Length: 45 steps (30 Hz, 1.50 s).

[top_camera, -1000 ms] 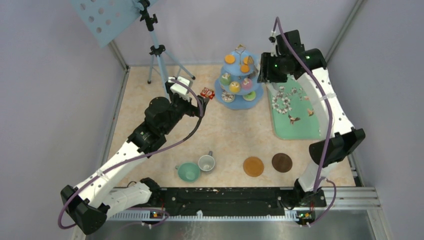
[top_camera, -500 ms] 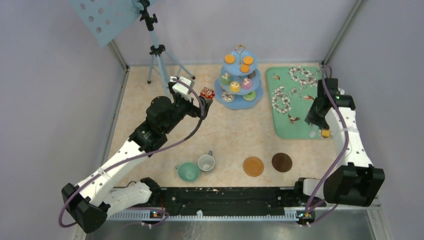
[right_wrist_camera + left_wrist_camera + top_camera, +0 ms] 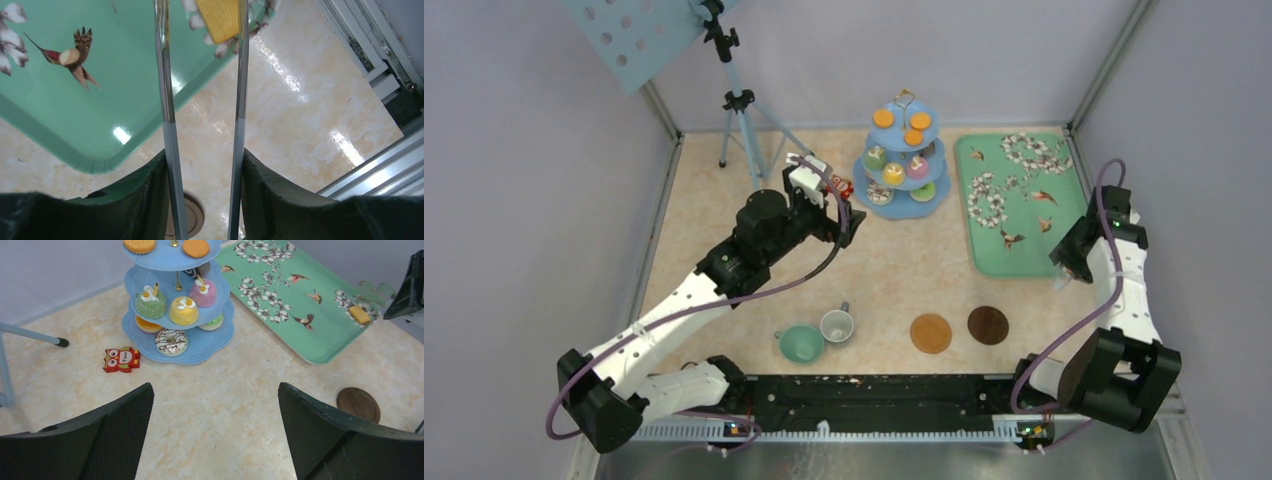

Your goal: Serve the afternoon tea

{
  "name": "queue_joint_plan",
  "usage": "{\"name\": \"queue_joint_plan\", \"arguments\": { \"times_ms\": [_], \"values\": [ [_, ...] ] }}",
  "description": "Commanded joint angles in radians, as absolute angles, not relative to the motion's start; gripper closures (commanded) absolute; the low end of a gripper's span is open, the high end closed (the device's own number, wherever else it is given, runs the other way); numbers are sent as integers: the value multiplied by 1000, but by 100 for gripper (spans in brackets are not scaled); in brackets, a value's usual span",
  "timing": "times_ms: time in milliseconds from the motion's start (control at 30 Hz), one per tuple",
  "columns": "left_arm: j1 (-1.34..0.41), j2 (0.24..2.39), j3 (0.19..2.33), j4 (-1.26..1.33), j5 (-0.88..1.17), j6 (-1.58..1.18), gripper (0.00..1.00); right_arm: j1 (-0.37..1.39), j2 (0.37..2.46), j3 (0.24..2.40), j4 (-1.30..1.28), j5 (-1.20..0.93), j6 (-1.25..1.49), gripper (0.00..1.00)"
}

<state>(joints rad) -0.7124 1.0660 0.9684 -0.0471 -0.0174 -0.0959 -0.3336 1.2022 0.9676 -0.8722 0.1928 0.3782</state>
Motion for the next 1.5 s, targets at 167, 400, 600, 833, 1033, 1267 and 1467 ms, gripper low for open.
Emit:
{"name": "queue_joint_plan", "arguments": {
  "times_ms": [167,400,600,833,1033,1267,1467],
  "values": [
    [-715,1057,1060,-49,77,-170,1,-396,1241,981,-757,76,360,53],
    [-715,1082,1068,-37,80,-150,1,-448,1248,924,-717,-43,354,52],
    [-720,1089,1025,-12,17,-98,1,-448,1269,921,-721,-120,341,54],
    [-726,1062,982,19,-43,-67,1,-387,1256,879,-721,-195,337,64],
    [-724,1032,969,5,-77,-50,1,-198,1247,885,-675,-262,397,64],
    [-720,1029,967,5,-67,-49,1,-171,1247,1029,-772,-43,422,63],
    [-724,1009,954,14,-58,-56,1,-368,1262,1033,-783,-6,386,63]
  ]
}}
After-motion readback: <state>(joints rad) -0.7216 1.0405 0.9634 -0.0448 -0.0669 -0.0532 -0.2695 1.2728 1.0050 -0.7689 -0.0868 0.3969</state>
